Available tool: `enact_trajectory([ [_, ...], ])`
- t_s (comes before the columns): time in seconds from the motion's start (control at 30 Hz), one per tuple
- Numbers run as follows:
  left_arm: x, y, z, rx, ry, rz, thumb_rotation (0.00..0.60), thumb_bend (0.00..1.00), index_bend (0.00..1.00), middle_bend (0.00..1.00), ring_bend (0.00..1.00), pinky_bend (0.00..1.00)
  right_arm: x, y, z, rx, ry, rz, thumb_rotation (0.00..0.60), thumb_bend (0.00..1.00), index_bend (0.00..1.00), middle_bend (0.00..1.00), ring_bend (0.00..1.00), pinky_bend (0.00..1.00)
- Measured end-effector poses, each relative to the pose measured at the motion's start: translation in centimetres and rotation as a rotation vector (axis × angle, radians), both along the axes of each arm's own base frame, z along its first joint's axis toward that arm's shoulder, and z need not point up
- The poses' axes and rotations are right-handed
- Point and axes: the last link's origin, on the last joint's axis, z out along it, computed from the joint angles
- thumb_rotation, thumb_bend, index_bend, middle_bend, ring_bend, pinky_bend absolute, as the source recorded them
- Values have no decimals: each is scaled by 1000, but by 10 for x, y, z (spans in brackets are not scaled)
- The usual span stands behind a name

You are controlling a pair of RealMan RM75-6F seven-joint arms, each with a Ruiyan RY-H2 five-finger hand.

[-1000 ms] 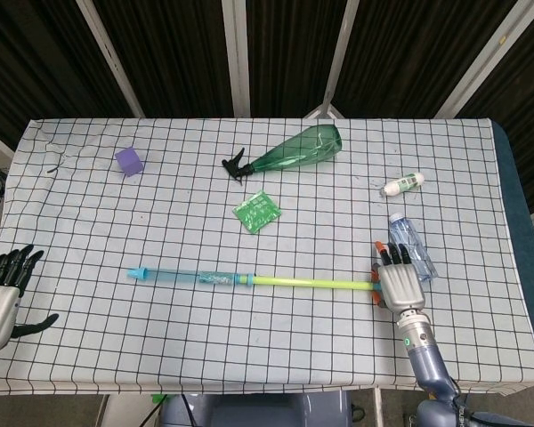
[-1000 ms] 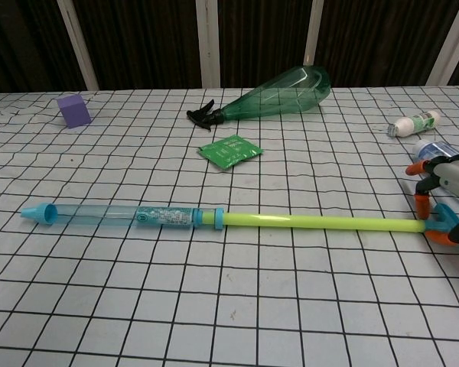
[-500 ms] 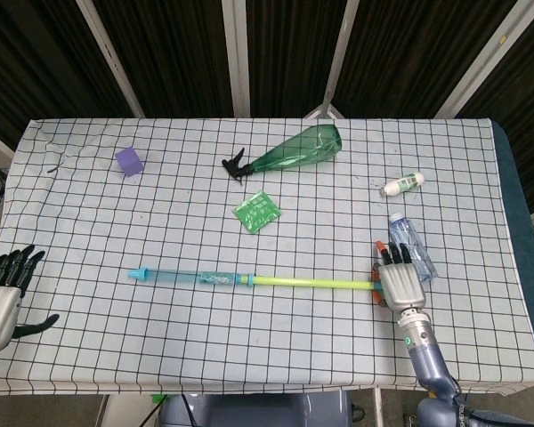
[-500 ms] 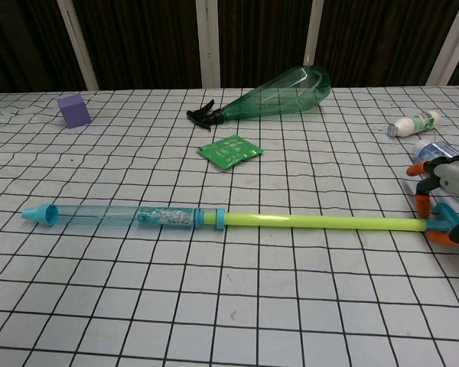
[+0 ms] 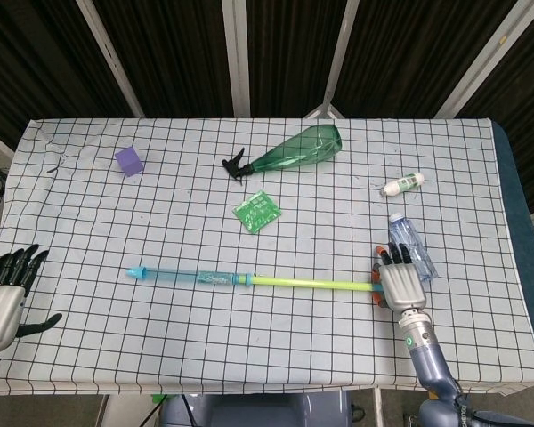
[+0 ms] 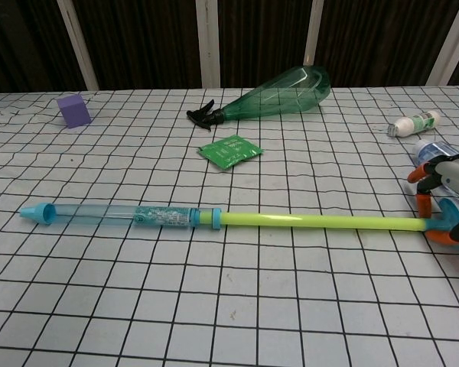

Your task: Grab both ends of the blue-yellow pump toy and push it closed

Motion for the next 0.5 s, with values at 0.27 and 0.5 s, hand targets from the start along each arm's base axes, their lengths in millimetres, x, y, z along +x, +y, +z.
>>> enact_trajectory([
  [0.27, 18, 21, 0, -13, 15, -34, 600, 145, 146, 18, 0, 0, 5, 2, 3, 10, -26, 11, 600, 415, 676, 188, 0, 0],
  [0.5, 34, 57, -12, -93, 97, -37, 600, 206, 323, 102, 0, 0, 6, 2, 6, 16, -40, 13, 600, 415, 676, 188, 0, 0],
])
